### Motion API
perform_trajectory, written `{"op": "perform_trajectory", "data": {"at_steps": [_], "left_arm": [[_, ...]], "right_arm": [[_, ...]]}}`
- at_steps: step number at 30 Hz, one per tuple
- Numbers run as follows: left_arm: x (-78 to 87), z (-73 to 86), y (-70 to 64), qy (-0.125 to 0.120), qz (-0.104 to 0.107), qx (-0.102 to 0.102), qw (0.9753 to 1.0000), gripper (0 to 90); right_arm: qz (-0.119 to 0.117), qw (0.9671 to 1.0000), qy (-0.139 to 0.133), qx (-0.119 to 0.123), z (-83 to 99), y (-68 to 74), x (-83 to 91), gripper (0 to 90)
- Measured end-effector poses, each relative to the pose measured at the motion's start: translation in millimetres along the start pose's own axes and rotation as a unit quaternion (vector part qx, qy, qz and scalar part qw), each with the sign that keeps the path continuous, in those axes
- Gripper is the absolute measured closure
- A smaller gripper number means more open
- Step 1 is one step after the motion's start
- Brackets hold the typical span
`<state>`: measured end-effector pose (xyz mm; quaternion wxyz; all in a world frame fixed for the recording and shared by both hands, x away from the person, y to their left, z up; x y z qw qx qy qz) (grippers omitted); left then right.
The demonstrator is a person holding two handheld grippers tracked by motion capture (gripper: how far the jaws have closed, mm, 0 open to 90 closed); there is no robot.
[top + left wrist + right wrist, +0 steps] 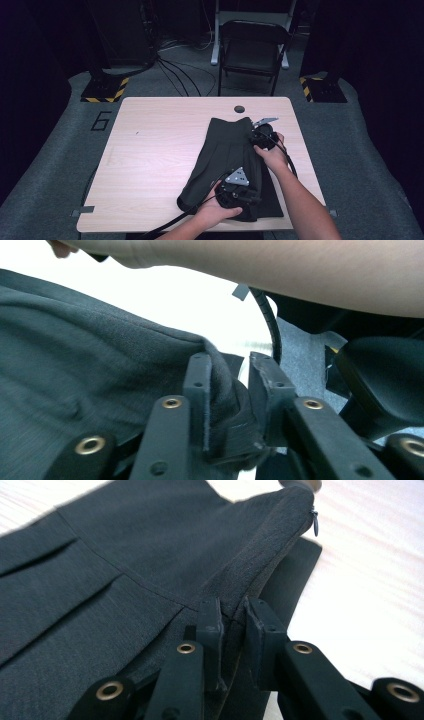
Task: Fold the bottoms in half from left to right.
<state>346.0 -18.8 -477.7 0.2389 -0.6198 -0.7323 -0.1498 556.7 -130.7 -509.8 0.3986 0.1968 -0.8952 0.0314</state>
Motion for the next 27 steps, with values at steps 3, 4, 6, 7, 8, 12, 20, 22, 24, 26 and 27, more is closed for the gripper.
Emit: {"op": "perform_trajectory", "data": {"at_steps": [3,4,6,7,8,12,20,22,24,26,27], "left_arm": [[25.2,-0.8,4.8,-0.019,-0.011,0.015,0.9996,63.6],[35.3,-1.2,7.0,-0.027,-0.016,0.02,0.9993,61.5],[57.2,0.0,12.7,-0.036,-0.035,0.021,0.9985,57.4],[68.1,2.6,15.9,-0.039,-0.055,0.019,0.9976,56.0],[79.2,7.1,20.8,-0.036,-0.076,0.012,0.9964,55.2],[115.0,39.1,42.8,-0.015,-0.141,0.032,0.9893,53.5],[128.8,94.7,57.1,0.001,-0.164,0.09,0.9823,50.8],[122.9,100.1,53.9,0.01,-0.153,0.086,0.9844,51.7],[115.1,104.2,50.2,0.017,-0.145,0.079,0.9861,54.2],[107.3,108.0,44.7,0.03,-0.133,0.073,0.9879,57.5],[102.8,109.7,42.1,0.034,-0.13,0.07,0.9885,58.1]], "right_arm": [[0.008,1.0,0.002,0.001,5.8,-2.9,-5.6,77.1],[0.011,0.9999,0.006,-0.005,7.5,-3.0,-7.5,77.0],[0.017,0.9997,0.013,-0.012,10.7,-2.9,-9.8,76.8],[0.018,0.9998,0.008,-0.003,10.5,-4.6,-11.6,76.6],[0.019,0.9998,0.01,-0.004,11.3,-4.2,-12.1,76.4],[0.029,0.9996,0.004,-0.001,13.6,-5.2,-13.4,73.7],[0.039,0.9989,0.008,-0.024,20.8,-17.2,-18.1,62.5],[0.042,0.9988,0.009,-0.025,21.1,-17.2,-19.3,59.8],[0.05,0.9985,0.007,-0.023,20.8,-18.2,-21.1,56.9],[0.047,0.9984,0.016,-0.029,22.8,-19.0,-23.1,54.2],[0.046,0.9983,0.016,-0.033,23.3,-20.7,-24.0,53.2]]}}
Point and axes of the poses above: each handheld gripper's, and its own axes: x roughly backward along the jaws, z roughly out of its underside, y roughly to its left, the point moved 6 cm from there along -x, roughly forward along the jaws, and after that the axes turned 12 degrees about -x, right-handed, at the moved point
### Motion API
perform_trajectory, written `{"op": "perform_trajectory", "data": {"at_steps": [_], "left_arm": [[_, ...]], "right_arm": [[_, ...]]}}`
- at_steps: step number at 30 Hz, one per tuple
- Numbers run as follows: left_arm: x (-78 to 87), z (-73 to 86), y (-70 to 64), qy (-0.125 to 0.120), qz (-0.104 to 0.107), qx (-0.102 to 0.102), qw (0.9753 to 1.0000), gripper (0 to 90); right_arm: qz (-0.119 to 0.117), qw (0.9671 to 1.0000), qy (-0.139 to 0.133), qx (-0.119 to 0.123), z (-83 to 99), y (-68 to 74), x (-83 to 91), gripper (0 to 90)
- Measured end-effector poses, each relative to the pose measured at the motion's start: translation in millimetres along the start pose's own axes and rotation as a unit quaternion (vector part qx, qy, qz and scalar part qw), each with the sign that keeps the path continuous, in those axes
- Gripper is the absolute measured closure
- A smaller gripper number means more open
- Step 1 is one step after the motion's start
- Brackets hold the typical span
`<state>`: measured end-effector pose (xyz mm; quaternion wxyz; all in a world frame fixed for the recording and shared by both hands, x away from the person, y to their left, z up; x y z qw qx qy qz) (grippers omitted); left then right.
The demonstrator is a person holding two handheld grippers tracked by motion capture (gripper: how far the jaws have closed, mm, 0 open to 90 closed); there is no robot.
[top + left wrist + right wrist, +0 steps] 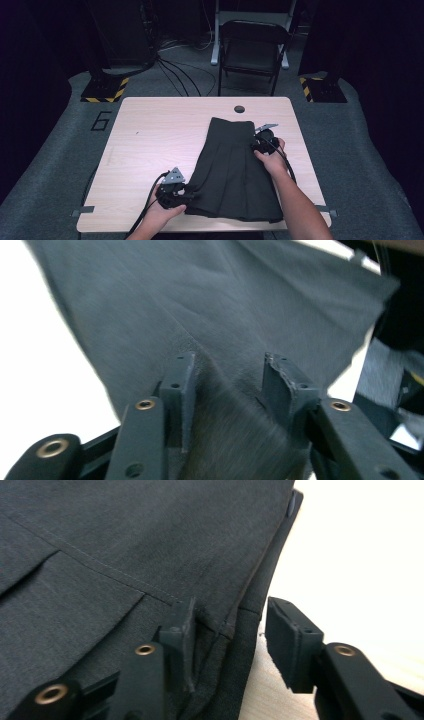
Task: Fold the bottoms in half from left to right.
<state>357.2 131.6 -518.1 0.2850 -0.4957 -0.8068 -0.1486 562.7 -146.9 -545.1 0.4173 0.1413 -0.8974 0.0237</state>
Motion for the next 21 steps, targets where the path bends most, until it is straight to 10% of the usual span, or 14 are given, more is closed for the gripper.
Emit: {"op": "perform_trajectory", "data": {"at_steps": [11,21], "left_arm": [[-22.7,20.0,-22.2,0.048,0.021,-0.044,0.9977,57.5],[0.8,1.5,-9.9,0.004,0.017,-0.012,0.9998,52.5]], "right_arm": [[-0.04,0.9988,0.004,-0.028,2.1,-1.6,-2.9,64.3],[-0.045,0.9989,0.0,-0.012,2.9,2.6,-0.8,77.8]]}}
Point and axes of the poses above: each handheld gripper's, and its own axes: x roughly backward along the jaws, z roughly out of its underside, y roughly to its left, the point moved 6 cm from there along -x, roughly forward along the jaws, and after that the axes turned 12 degrees about -x, right-handed, at the moved point
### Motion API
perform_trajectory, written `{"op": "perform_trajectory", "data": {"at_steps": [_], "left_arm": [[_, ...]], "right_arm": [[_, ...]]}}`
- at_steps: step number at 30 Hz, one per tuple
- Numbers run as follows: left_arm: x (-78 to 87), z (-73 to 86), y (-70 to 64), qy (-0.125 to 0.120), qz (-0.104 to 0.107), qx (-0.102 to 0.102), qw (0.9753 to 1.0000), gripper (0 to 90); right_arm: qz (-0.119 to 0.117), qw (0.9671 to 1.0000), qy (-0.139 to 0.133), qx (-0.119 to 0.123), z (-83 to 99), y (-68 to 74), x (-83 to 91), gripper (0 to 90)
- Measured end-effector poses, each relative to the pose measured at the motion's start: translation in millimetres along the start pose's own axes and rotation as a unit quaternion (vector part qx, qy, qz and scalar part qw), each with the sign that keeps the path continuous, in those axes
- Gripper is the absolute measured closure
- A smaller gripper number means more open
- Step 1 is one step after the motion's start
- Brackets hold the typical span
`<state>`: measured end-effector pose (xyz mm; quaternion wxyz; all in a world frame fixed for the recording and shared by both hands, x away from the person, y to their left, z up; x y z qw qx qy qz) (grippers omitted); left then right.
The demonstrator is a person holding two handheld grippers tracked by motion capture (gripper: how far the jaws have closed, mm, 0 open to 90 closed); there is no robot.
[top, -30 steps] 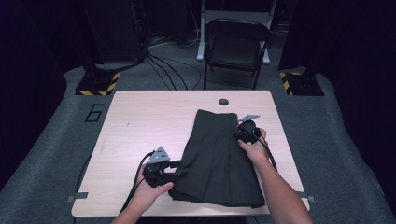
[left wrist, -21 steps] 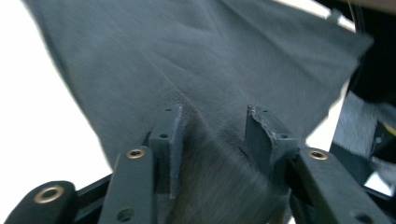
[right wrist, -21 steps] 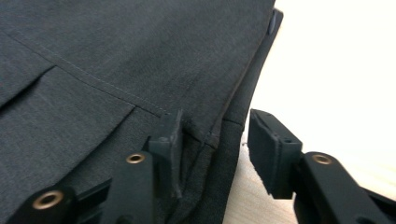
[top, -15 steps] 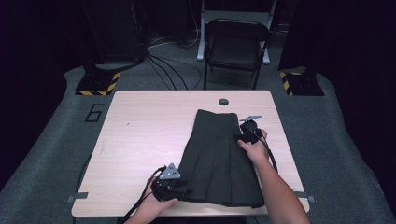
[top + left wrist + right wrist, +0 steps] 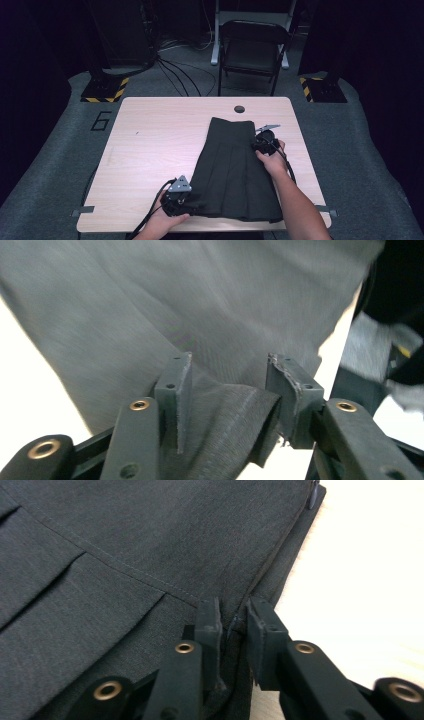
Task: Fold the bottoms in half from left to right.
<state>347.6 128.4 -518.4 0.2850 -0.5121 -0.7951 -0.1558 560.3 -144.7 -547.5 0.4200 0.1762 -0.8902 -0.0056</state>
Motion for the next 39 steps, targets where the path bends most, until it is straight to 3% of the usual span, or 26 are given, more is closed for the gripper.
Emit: {"op": "perform_trajectory", "data": {"at_steps": [1,3,7,10,14,18,23,25,27,30,36,39], "left_arm": [[7.4,-5.5,7.6,-0.014,-0.016,0.007,0.9997,51.5],[14.1,-8.1,18.6,-0.021,-0.041,0.015,0.9988,49.0],[16.7,-5.4,30.9,-0.017,-0.057,0.033,0.9977,46.0],[7.5,0.5,39.8,-0.008,-0.073,0.046,0.9962,44.4],[-4.0,3.1,39.6,-0.008,-0.065,0.058,0.9962,43.7],[5.9,-8.0,35.7,-0.03,-0.045,0.064,0.9964,44.9],[21.0,-22.1,41.5,-0.052,-0.062,0.063,0.9947,44.7],[20.7,-18.6,52.3,-0.052,-0.077,0.085,0.992,43.7],[18.0,-15.1,53.7,-0.045,-0.072,0.089,0.9924,43.8],[-0.8,3.0,53.5,-0.001,-0.067,0.082,0.9944,45.7],[-21.4,17.1,47.1,0.015,-0.072,0.086,0.9936,38.5],[-24.4,20.5,46.6,0.02,-0.073,0.084,0.9936,34.8]], "right_arm": [[0.001,1.0,0.0,-0.002,-0.2,-0.3,-0.1,78.1],[0.0,1.0,-0.001,-0.002,-0.4,-0.7,-0.2,78.2],[0.001,1.0,0.0,-0.002,-0.6,-0.8,-0.2,77.9],[0.003,1.0,-0.001,0.002,-0.6,0.0,-0.4,77.5],[0.004,1.0,0.0,0.003,-0.6,-0.3,-0.3,76.6],[0.005,1.0,0.0,0.004,-0.5,-0.1,-0.2,76.3],[0.004,1.0,0.001,0.0,-0.4,-0.9,-0.3,75.8],[0.005,1.0,0.001,0.003,-0.5,-0.5,-0.3,75.4],[0.006,1.0,0.0,0.003,-0.5,-0.2,-0.4,75.1],[0.012,0.9999,-0.001,0.007,-0.9,-1.3,-0.6,71.7],[0.021,0.9997,-0.007,0.009,-0.6,-3.3,-0.4,64.4],[0.023,0.9997,-0.01,-0.003,-0.2,-5.3,-0.8,57.9]]}}
Point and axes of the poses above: each handheld gripper's, and its own axes: x roughly backward along the jaws, z roughly out of its underside, y roughly to its left, the point moved 6 cm from there along -x, roughly forward along the jaws, and after that the axes turned 12 degrees about -x, right-handed, at the moved point
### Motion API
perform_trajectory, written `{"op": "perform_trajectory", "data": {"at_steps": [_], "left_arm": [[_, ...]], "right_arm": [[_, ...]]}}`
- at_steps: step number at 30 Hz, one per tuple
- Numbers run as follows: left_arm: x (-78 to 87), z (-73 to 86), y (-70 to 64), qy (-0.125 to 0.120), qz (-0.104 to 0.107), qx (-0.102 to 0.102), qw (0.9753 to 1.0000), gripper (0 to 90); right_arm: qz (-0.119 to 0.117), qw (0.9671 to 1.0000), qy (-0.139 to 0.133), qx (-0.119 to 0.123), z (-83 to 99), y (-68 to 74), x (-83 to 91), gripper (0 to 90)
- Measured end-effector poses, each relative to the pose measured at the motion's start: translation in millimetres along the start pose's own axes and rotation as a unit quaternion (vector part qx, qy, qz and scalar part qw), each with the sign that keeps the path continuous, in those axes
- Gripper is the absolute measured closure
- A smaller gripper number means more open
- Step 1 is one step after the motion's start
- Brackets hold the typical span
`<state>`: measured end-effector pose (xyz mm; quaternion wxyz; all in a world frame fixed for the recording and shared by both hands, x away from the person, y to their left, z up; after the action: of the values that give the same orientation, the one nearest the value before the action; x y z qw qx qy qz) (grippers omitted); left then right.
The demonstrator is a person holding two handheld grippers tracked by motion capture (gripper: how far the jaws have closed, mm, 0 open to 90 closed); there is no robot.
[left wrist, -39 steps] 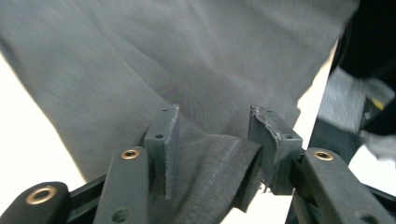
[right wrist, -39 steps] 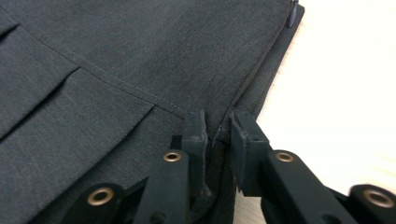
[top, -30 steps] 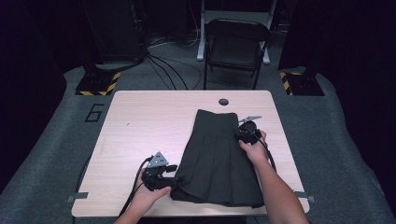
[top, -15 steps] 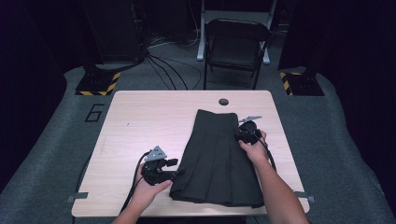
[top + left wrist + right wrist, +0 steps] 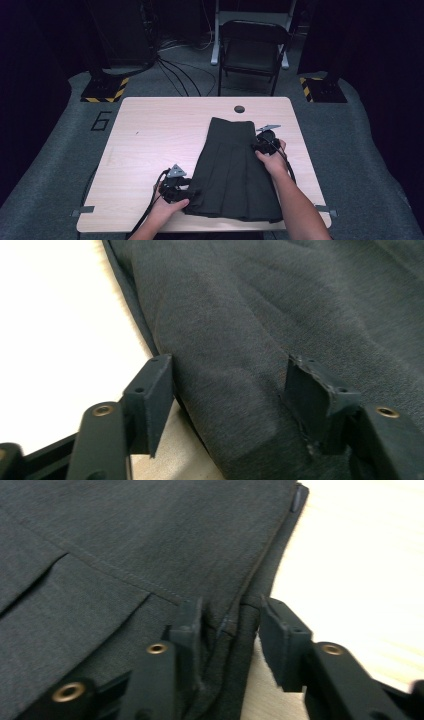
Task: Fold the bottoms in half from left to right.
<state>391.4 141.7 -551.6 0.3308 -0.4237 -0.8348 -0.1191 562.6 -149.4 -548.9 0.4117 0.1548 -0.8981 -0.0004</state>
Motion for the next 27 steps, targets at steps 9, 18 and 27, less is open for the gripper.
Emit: {"op": "perform_trajectory", "data": {"at_steps": [9,18,27], "left_arm": [[-7.9,6.7,-2.9,0.003,-0.01,-0.008,0.9999,31.1],[-10.1,6.8,-9.2,-0.003,-0.007,-0.034,0.9994,41.6],[-10.9,5.6,-9.8,-0.005,0.011,-0.025,0.9996,59.4]], "right_arm": [[-0.01,0.9997,-0.003,-0.021,0.1,-7.1,-1.6,50.2],[-0.056,0.9968,0.007,-0.057,2.6,-9.1,-2.9,58.8],[-0.081,0.9942,0.014,-0.068,3.5,-10.4,-3.1,69.3]]}}
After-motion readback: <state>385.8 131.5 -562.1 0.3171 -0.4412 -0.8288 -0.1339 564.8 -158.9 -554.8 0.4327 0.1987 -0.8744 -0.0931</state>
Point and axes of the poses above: each handheld gripper's, and its own axes: x roughly backward along the jaws, z roughly out of its underside, y roughly to its left, the point moved 6 cm from there along -x, roughly forward along the jaws, and after that the axes turned 12 degrees about -x, right-handed, at the moved point
